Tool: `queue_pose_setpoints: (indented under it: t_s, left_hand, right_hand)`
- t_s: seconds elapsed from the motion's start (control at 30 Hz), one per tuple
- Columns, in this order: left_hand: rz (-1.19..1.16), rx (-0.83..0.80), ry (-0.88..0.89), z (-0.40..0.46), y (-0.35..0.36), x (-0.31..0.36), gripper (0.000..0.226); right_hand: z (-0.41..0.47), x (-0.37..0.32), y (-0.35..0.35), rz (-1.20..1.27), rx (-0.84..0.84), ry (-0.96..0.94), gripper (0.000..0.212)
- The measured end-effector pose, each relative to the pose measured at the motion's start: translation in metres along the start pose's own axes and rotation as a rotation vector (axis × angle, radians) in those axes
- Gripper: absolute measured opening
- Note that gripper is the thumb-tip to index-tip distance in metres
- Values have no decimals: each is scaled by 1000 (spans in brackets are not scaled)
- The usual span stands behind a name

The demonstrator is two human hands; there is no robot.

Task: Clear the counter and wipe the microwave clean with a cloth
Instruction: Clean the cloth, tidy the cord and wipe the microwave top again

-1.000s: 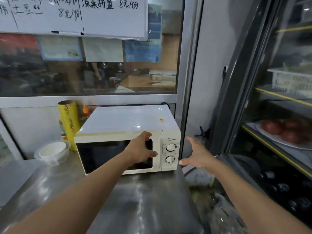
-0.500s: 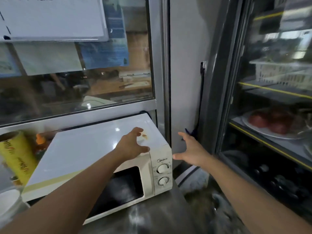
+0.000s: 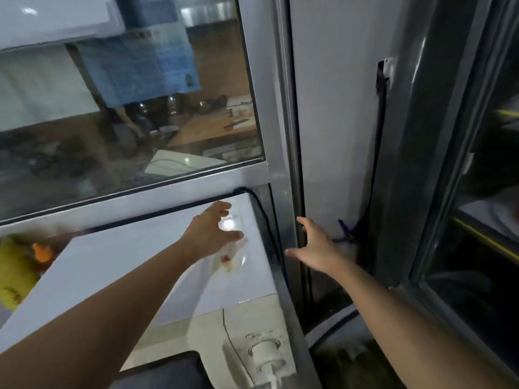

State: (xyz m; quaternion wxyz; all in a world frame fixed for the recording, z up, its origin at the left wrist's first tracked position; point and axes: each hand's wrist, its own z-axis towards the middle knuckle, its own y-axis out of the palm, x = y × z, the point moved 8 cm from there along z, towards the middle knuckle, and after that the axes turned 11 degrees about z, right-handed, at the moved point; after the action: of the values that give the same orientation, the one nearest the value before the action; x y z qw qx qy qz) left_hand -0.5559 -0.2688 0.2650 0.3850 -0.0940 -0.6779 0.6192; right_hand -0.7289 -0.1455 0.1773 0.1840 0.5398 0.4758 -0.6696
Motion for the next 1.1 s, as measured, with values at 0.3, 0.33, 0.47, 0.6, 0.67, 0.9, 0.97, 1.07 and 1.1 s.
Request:
queue_pose_setpoints:
  t_s: [0.3,0.33,0.47,0.6,0.67,0.9,0.97,1.07,1.1]
  left_hand:
    - [136,38,58,59,20,25,68]
    - [155,36,60,64,23,25,68]
    - [212,37,40,82,30,20,67]
    - [239,36,55,94,36,22,66]
    - [270,37,69,99,37,24,66]
    - [305,61,84,110,33,24,64]
    - [300,66,81,110,32,22,65]
    - [309,79,86,110,32,20,65]
    - [315,81,87,110,32,19,64]
  right_hand:
    - [88,49,22,64,-93,51,94]
    - [95,54,26,96,-100,53,94]
    - [120,76,42,187,-139,80,92]
    - [142,93,55,213,-141,97,90]
    - [151,97,63,272,-138,98,87]
    - [176,108,94,341,-192,110,67]
    - [180,107,100,331,-213,97,68]
    - [184,106,108,328,-259,85,73]
    - [184,106,109,322,-276,82,74]
